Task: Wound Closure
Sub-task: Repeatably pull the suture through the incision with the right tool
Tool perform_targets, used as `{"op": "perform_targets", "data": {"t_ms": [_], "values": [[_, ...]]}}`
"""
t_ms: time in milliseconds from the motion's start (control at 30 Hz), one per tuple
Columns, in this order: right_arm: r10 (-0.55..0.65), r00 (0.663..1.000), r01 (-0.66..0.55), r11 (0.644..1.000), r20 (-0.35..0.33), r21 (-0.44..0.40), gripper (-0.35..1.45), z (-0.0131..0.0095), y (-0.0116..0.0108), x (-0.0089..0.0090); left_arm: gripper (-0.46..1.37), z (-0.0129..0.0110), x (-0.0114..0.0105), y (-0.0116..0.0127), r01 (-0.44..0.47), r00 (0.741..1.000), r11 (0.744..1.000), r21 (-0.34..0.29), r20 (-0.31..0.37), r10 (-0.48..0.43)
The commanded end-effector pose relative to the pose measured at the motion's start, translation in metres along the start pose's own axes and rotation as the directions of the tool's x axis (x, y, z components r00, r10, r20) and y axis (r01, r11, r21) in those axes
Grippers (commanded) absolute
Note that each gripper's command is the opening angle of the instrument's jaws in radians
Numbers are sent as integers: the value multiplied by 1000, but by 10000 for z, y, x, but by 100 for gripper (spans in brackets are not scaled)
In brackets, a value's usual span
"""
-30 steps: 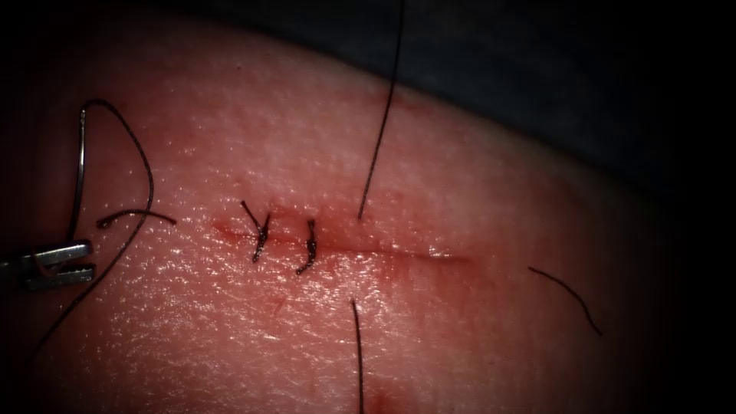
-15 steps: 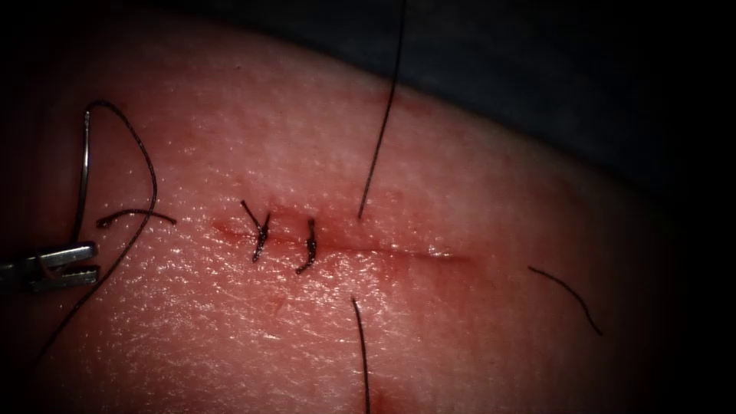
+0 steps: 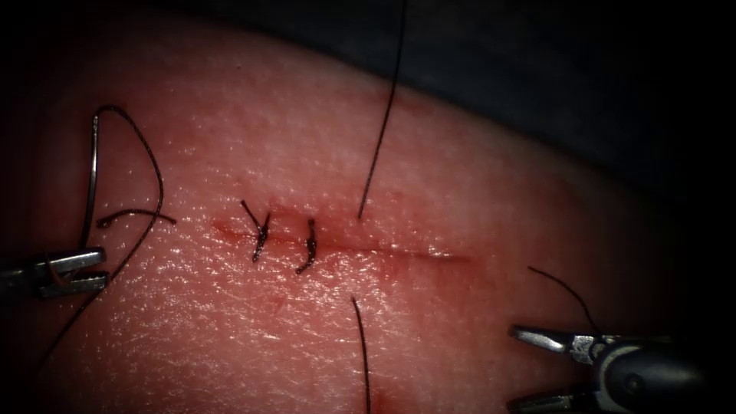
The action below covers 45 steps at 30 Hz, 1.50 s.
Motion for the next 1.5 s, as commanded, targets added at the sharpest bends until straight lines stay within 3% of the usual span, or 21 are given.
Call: {"op": "perform_targets", "data": {"t_ms": [33,333,633,1167,1267,1333,1367,1500], "values": [[-2,1000,2,1000,7,-5,97,5,3,-5,-35,-1,1,0,0,1000,1000,-7,0,0],[-30,1000,30,1000,7,0,95,67,15,-31,-35,5,5,5,-1,1000,1000,-7,-4,1],[-45,999,45,998,-2,43,86,117,4,-22,-35,5,6,5,-1,1000,1000,-9,-7,1],[-86,996,86,993,-3,85,76,162,-10,-30,-35,6,8,7,-1,1000,1000,-10,-9,1],[-91,996,91,992,-3,88,59,163,-11,-33,-35,6,8,7,-2,1000,1000,-10,-9,1],[-102,995,101,988,-2,118,-18,162,-13,-35,-35,5,8,7,-2,1000,1000,-10,-9,1],[-107,994,105,983,8,147,-35,161,-13,-35,-35,5,8,7,-2,1000,1000,-10,-9,2],[-105,994,109,981,-31,162,-35,159,-12,-34,-35,5,8,7,-2,1000,1000,-10,-9,2]]}}
